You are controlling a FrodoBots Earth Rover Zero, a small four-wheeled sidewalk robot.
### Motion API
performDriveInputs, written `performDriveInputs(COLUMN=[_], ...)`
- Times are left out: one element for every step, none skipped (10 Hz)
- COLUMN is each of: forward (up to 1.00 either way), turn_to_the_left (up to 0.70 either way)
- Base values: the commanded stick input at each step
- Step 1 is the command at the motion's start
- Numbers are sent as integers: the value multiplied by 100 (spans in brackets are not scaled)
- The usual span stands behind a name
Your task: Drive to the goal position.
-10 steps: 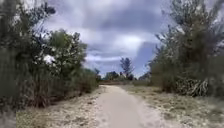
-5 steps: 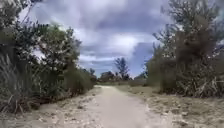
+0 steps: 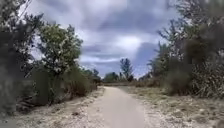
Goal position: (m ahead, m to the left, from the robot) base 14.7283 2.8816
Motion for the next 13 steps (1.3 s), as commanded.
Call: performDriveInputs(forward=[85, 85, 85, 85, 85, 85, 85, 85, 85, 85, 85, 85, 85], turn_to_the_left=[0, 0, 0, 0, 0, 0, 0, 0, 0, 0, 0, 0, 0])
